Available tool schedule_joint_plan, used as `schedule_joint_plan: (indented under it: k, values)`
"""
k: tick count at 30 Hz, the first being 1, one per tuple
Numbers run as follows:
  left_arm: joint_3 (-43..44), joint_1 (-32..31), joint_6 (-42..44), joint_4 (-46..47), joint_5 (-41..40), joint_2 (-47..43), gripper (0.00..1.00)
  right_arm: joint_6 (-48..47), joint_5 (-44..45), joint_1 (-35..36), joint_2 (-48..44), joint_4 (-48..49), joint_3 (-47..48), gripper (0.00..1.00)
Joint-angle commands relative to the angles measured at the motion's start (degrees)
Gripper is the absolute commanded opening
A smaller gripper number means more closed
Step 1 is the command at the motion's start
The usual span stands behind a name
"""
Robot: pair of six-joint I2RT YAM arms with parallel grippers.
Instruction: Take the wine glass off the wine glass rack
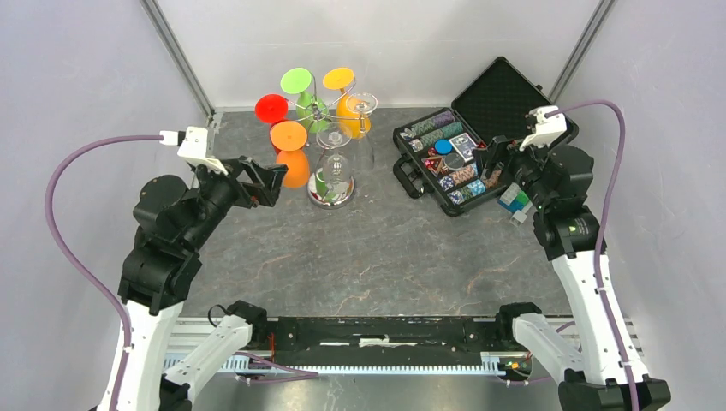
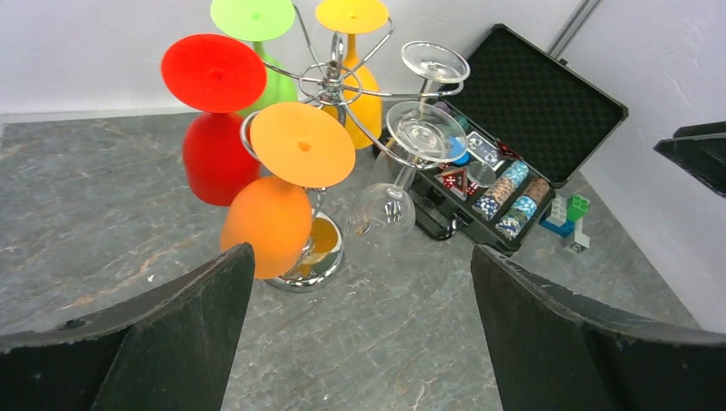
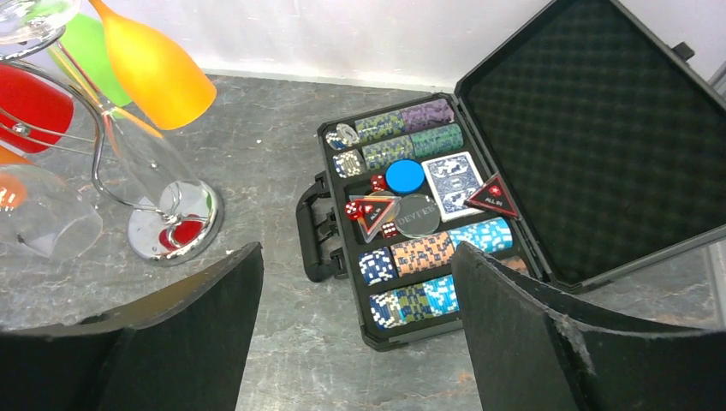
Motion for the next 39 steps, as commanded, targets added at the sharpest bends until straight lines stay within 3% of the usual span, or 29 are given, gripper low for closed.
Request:
schedule_joint_plan:
  k: [1,8,11,14,17,20,26,31,36,39]
  values:
    - [-2.4,0.3,-3.5,4.6,4.1,-0.4,1.00,2.8,-2.6,0.1,-1.1,4.8,-2.2,0.86]
    - [-3.5,0.3,-8.9,7.0,12.4,1.7,1.00,8.1,-6.5,0.1,-2.0,7.9,-6.3,0.86]
    - [-2.7,0.3,-17.8,7.8,15.7,3.5,1.00,13.7,-7.1,0.1,-3.2,10.2,-9.7,0.84]
    - [-5.5,0.3,-29.6,14.9,20.5,3.2,1.00,21.1,-9.5,0.1,-5.5,14.6,-14.9,0.82]
    - [-9.4,0.3,-38.5,22.1,19.4,2.5,1.00,28.7,-10.6,0.2,-8.5,21.0,-21.4,0.80]
    - [-10.6,0.2,-42.7,22.3,16.6,4.1,1.00,32.3,-9.3,0.2,-10.9,22.4,-24.8,0.79]
    - [-11.6,-0.7,-48.8,23.5,12.7,9.2,0.77,33.1,-7.3,0.3,-14.2,20.6,-28.1,0.79]
    - [-10.7,-3.0,-48.2,23.6,5.4,11.2,0.59,33.8,-6.4,0.2,-16.7,20.3,-30.7,0.79]
    - [-8.2,-3.7,-48.1,24.1,5.0,15.0,0.38,32.1,-6.1,0.2,-17.5,18.6,-30.2,0.80]
    - [-6.0,-3.6,-47.6,23.0,4.6,16.9,0.37,30.5,-5.6,0.2,-17.8,16.4,-29.4,0.80]
